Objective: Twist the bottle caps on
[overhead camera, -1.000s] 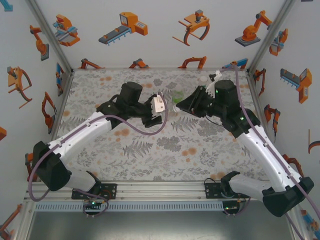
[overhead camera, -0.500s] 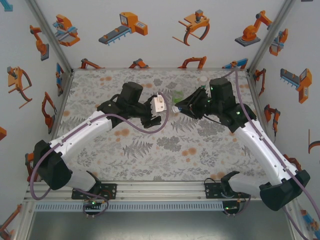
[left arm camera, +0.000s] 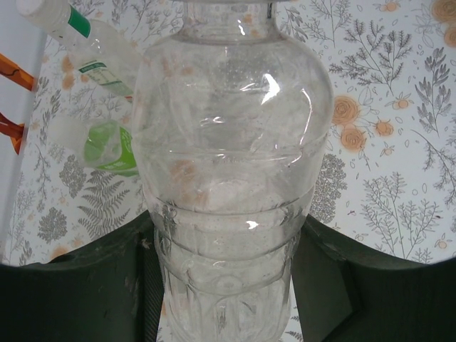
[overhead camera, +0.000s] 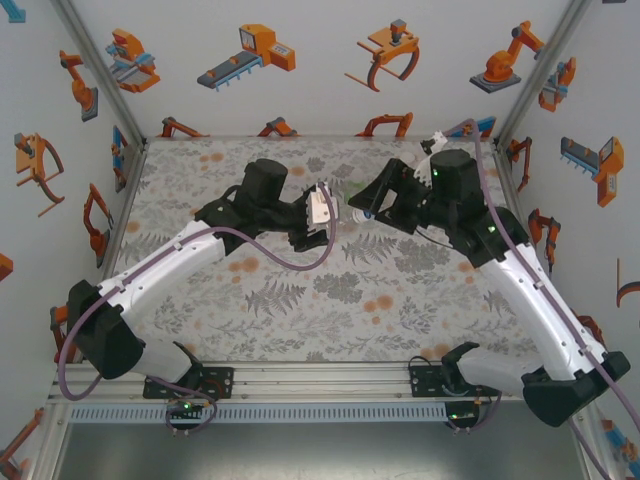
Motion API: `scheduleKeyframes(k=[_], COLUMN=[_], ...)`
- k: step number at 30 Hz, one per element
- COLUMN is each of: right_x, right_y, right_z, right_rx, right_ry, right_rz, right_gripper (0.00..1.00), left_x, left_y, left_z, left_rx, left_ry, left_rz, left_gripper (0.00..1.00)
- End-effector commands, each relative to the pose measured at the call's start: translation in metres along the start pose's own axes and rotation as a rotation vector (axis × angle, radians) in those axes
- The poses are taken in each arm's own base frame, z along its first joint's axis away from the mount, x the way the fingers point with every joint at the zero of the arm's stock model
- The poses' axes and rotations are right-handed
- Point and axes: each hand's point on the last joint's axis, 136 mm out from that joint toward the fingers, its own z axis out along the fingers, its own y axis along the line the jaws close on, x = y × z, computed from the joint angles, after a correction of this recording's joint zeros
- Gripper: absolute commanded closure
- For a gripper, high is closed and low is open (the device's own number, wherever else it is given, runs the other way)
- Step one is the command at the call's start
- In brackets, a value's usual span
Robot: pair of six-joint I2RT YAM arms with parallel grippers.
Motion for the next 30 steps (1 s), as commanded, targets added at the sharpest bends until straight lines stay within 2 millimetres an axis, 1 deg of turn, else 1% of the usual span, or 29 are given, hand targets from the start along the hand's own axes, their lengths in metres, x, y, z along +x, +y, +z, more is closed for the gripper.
scheduleKeyframes(k=[1, 2, 3, 5, 6, 7, 8, 10, 12, 14, 16, 21, 24, 30], right_x=[-0.025, -0.027, -0.028, -0.023, -0.016, -0.007, 0.001, 0.024, 0.044, 0.058, 0.061, 0.068, 0.071, 0.077], right_y=[0.024, 0.027, 0.034, 0.055, 0.069, 0.08, 0.087, 0.1, 0.103, 0.098, 0.094, 0.081, 0.077, 0.073], right_z=[-0.025, -0.027, -0.029, -0.031, -0.035, -0.039, -0.042, -0.051, -0.057, -0.057, -0.054, -0.051, -0.049, -0.046], right_rx=[-0.044, -0.052, -0.085, -0.203, -0.29, -0.368, -0.432, -0.576, -0.682, -0.727, -0.723, -0.697, -0.694, -0.707], right_ry=[-0.123, -0.14, -0.163, -0.185, -0.197, -0.207, -0.211, -0.193, -0.151, -0.098, -0.062, 0.009, 0.031, 0.052], right_rz=[-0.28, -0.34, -0.425, -0.625, -0.747, -0.863, -0.957, -1.154, -1.304, -1.412, -1.469, -1.533, -1.535, -1.521], right_gripper=[0.27, 0.28, 0.31, 0.39, 0.42, 0.42, 0.42, 0.42, 0.42, 0.45, 0.46, 0.46, 0.48, 0.52], left_x=[-0.015, -0.015, -0.015, -0.015, -0.015, -0.016, -0.016, -0.018, -0.019, -0.019, -0.018, -0.017, -0.016, -0.015], left_y=[-0.003, -0.003, -0.004, -0.006, -0.007, -0.008, -0.009, -0.012, -0.015, -0.018, -0.021, -0.029, -0.032, -0.032], left_z=[-0.011, -0.012, -0.013, -0.016, -0.017, -0.018, -0.019, -0.021, -0.023, -0.025, -0.028, -0.034, -0.036, -0.038], left_rx=[0.014, 0.013, 0.01, 0.011, 0.013, 0.016, 0.019, 0.029, 0.038, 0.047, 0.057, 0.072, 0.079, 0.073], left_ry=[-0.03, -0.03, -0.027, -0.028, -0.029, -0.03, -0.032, -0.039, -0.042, -0.043, -0.037, -0.03, -0.024, -0.015], left_rz=[0.041, 0.043, 0.044, 0.048, 0.05, 0.051, 0.052, 0.053, 0.052, 0.055, 0.056, 0.053, 0.055, 0.056], left_gripper=[1.0, 1.0, 1.0, 1.0, 1.0, 1.0, 1.0, 1.0, 1.0, 1.0, 1.0, 1.0, 1.0, 1.0])
